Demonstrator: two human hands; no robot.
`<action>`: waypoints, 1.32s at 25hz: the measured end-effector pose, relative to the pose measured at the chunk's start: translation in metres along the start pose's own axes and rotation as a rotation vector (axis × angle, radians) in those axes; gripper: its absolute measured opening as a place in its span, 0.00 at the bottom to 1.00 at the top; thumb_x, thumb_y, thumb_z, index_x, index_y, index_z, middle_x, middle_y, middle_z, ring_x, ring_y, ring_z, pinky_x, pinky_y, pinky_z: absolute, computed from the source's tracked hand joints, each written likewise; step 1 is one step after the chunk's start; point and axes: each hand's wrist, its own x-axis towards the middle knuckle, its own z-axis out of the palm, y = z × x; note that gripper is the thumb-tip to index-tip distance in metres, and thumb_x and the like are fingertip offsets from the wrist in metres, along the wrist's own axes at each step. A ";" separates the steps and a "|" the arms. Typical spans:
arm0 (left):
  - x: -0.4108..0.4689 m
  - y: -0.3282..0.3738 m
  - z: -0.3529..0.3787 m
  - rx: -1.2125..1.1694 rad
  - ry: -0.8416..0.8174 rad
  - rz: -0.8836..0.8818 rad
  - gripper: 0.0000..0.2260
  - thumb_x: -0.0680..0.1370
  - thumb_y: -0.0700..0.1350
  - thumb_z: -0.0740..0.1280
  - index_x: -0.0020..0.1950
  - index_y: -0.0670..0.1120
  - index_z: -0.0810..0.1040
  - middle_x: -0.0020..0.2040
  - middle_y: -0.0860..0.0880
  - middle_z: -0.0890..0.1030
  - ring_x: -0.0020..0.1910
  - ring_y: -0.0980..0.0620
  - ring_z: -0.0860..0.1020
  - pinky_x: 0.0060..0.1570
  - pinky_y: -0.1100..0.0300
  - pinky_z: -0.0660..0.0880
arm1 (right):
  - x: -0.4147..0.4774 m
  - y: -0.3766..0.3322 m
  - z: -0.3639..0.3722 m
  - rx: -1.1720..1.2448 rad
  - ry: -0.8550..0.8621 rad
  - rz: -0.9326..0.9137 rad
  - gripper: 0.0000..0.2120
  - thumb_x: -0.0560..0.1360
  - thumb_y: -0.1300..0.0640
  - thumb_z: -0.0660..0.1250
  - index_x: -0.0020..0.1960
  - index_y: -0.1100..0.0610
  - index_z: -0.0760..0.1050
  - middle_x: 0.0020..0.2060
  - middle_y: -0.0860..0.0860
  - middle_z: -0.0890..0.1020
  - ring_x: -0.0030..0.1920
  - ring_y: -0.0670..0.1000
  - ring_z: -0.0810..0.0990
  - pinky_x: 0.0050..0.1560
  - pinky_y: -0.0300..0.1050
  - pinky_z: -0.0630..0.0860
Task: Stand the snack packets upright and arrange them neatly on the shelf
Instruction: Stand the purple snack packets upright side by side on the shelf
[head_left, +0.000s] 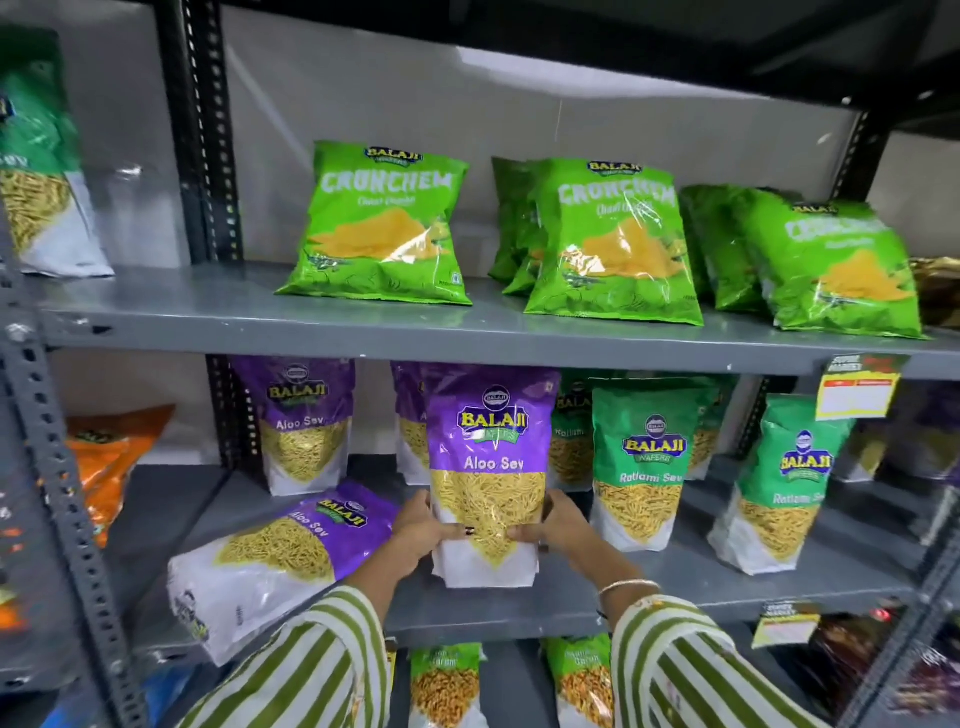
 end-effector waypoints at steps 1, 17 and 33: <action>-0.003 0.001 -0.001 0.013 0.032 0.024 0.26 0.62 0.33 0.77 0.58 0.39 0.72 0.59 0.39 0.78 0.58 0.43 0.77 0.59 0.50 0.74 | 0.004 0.003 0.001 -0.012 0.023 -0.038 0.20 0.64 0.72 0.74 0.51 0.63 0.69 0.49 0.59 0.80 0.46 0.52 0.78 0.40 0.39 0.79; 0.052 0.009 0.041 0.283 0.209 0.155 0.33 0.61 0.37 0.79 0.62 0.38 0.69 0.59 0.39 0.80 0.59 0.42 0.77 0.55 0.52 0.74 | 0.077 0.017 -0.018 -0.158 0.127 -0.187 0.42 0.60 0.71 0.77 0.69 0.64 0.61 0.64 0.60 0.75 0.65 0.55 0.72 0.53 0.37 0.68; 0.043 -0.005 0.024 0.428 0.188 0.109 0.36 0.64 0.36 0.76 0.68 0.38 0.63 0.68 0.39 0.70 0.67 0.43 0.69 0.65 0.53 0.68 | 0.101 0.050 -0.025 -0.337 -0.048 0.221 0.13 0.67 0.59 0.75 0.42 0.59 0.70 0.40 0.60 0.79 0.37 0.51 0.82 0.33 0.40 0.77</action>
